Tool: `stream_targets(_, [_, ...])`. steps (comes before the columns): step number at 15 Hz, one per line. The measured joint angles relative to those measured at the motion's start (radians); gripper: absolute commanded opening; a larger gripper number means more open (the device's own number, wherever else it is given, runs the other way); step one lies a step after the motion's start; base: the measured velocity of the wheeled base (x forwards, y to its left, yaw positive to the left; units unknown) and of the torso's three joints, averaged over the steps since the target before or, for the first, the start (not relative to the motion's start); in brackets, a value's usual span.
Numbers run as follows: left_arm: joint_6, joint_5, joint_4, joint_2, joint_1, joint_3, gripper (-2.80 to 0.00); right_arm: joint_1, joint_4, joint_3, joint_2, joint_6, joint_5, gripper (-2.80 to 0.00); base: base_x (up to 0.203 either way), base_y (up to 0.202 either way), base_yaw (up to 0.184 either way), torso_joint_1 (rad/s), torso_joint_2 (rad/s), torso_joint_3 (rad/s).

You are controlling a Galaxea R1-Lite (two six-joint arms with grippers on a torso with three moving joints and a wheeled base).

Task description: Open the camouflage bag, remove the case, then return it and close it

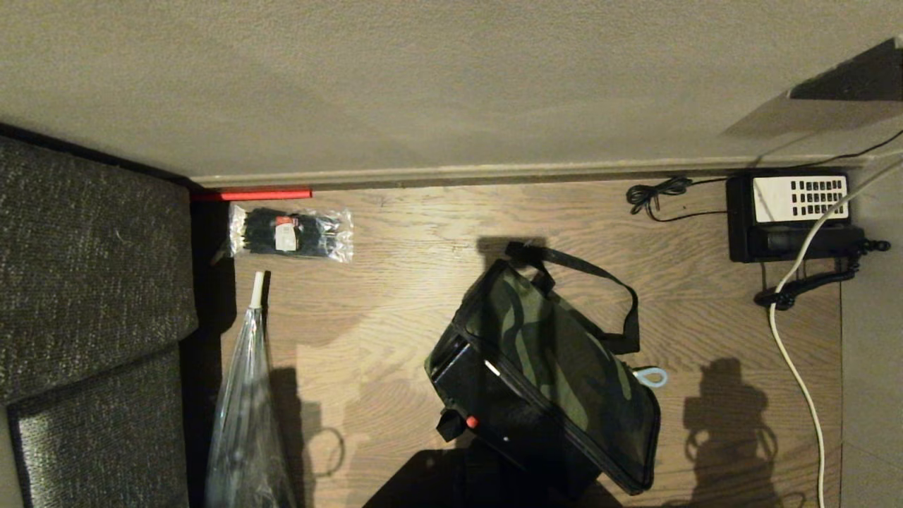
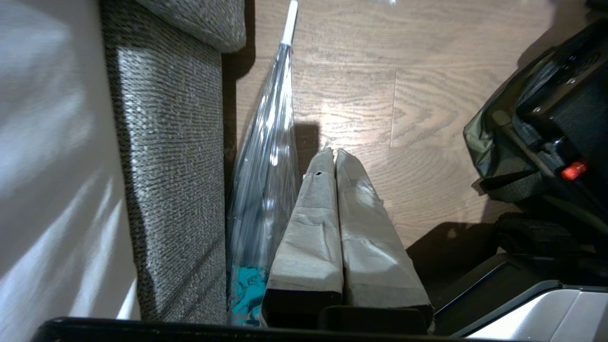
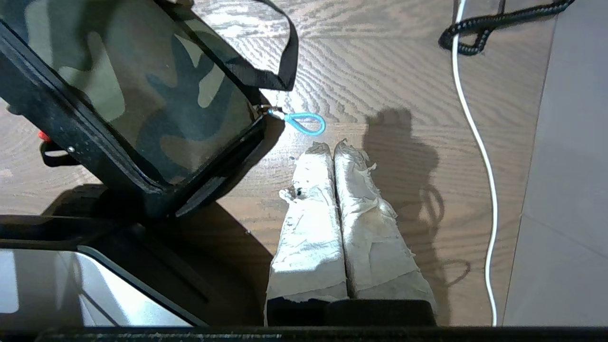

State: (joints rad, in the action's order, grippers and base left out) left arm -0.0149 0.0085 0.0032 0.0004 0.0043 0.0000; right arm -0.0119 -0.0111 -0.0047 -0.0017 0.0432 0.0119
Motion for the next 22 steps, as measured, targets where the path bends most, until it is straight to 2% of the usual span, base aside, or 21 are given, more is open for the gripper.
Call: stream_targets(22, [0.0,0.0,-0.001,0.0,0.0,0.0,-2.8,0.0,-0.001,0.0,0.0,-0.002,-0.001,-2.8,0.0,0.0,0.0,0.003,0.0,0.201])
